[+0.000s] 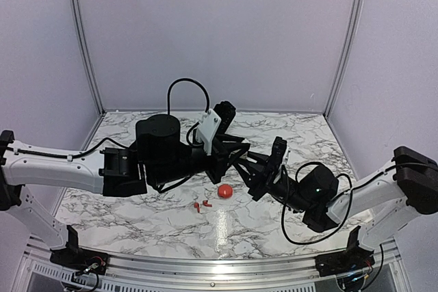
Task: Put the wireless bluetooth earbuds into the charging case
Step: Insert the right earbud into the right side groove of the charging case.
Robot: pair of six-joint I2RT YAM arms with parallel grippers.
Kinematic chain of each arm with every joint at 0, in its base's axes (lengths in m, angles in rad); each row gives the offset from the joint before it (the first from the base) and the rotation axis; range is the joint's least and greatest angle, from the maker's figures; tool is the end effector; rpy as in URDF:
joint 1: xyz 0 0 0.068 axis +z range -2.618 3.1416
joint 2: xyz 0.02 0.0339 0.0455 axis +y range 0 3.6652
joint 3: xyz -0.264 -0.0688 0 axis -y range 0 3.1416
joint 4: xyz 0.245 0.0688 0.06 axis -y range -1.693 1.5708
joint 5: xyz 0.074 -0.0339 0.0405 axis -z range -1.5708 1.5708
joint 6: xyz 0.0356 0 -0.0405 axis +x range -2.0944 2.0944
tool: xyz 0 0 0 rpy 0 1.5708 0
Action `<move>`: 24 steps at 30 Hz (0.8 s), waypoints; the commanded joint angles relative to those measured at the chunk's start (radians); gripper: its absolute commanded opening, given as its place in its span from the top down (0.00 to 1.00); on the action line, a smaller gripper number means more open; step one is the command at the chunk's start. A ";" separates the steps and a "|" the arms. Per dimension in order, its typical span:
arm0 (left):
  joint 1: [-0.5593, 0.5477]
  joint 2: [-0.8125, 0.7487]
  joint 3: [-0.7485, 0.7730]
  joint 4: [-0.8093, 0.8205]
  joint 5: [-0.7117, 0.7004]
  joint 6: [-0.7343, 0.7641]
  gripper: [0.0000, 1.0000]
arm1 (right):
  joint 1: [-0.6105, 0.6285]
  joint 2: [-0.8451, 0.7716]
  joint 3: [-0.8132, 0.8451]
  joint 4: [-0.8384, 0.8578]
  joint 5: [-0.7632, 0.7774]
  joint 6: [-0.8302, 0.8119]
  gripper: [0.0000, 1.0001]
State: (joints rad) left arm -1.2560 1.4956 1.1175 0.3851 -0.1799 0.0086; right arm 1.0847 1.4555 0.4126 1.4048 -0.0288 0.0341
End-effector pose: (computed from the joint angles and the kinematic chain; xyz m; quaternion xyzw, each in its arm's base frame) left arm 0.1172 -0.3394 0.3428 0.3633 0.6038 -0.3614 0.6106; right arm 0.1240 0.2369 0.2331 -0.2952 0.4857 0.4435 0.6930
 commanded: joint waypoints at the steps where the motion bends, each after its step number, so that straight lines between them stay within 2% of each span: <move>1: -0.007 0.020 0.021 -0.006 -0.053 -0.002 0.88 | 0.015 -0.003 0.046 0.072 0.005 -0.005 1.00; 8: -0.006 0.025 0.010 -0.008 -0.091 -0.031 0.88 | 0.017 -0.022 0.043 0.078 0.025 -0.015 1.00; 24: -0.007 0.028 0.010 -0.033 -0.124 -0.043 0.74 | 0.017 -0.031 0.054 0.079 0.056 -0.031 1.00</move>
State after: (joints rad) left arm -1.2667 1.5070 1.1175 0.3893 -0.2600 -0.0273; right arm 1.0901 1.4548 0.4171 1.4021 0.0330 0.0143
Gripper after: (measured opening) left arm 0.250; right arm 0.112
